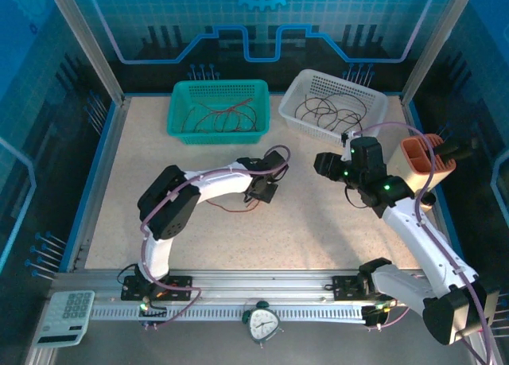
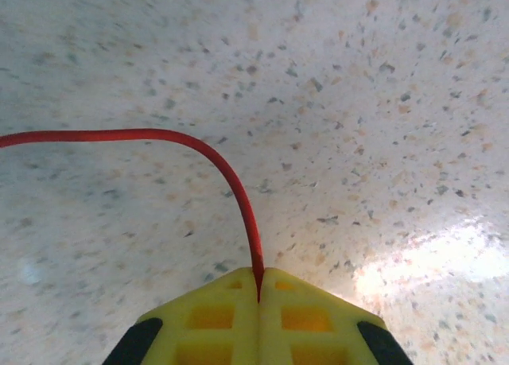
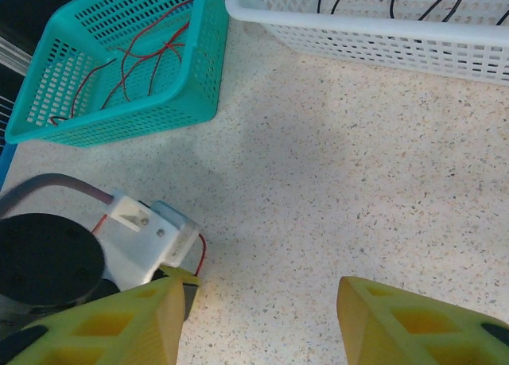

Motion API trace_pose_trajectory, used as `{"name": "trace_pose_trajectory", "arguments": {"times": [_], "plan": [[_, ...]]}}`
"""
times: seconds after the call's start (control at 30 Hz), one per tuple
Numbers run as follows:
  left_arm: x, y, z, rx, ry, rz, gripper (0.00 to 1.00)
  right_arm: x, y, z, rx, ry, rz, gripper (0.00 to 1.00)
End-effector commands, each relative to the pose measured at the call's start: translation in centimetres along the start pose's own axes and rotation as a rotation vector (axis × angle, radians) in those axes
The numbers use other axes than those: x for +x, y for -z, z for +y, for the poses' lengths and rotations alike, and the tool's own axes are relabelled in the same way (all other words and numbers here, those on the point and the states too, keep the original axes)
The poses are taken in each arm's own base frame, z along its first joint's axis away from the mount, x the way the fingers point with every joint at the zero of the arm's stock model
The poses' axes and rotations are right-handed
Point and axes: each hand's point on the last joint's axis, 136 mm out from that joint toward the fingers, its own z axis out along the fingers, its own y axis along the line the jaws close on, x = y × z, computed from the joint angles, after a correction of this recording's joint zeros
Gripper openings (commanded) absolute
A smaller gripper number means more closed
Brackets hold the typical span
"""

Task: Untangle the cables

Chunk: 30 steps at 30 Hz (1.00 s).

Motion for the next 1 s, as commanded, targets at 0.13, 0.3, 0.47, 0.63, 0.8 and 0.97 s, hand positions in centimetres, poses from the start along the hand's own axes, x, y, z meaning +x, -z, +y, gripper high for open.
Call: {"name": "trace_pose_trajectory", "arguments": {"times": [0.13,0.3,0.47,0.63,0.8,0.97], "plan": [[-6.5,13.6,1.4,0.024,-0.012,-0.268,0.00,-0.7,0.9,1.4,-0.071,-0.013,-0.009,0.54],[-9.5,21.7,2.3,0.054,-0.010,-0.435,0.00,-1.0,1.1,3.1,-0.143,-0.003,-0.007,0.55],[-12.1,28.9,3.0,0.073,-0.027,-0.603,0.00,-0.9,1.3,4.8,-0.218,0.012,0.002,0.60],[-14.7,34.6,3.7,0.074,-0.059,-0.756,0.00,-0.9,1.6,5.5,-0.249,0.008,-0.001,0.65],[-17.5,39.3,4.8,0.098,-0.035,-0.904,0.00,-1.0,1.9,5.7,-0.251,0.010,-0.006,0.65],[-20.0,43.5,7.2,0.072,0.010,-1.054,0.00,-1.0,2.0,5.6,-0.245,0.008,-0.006,0.65]]}}
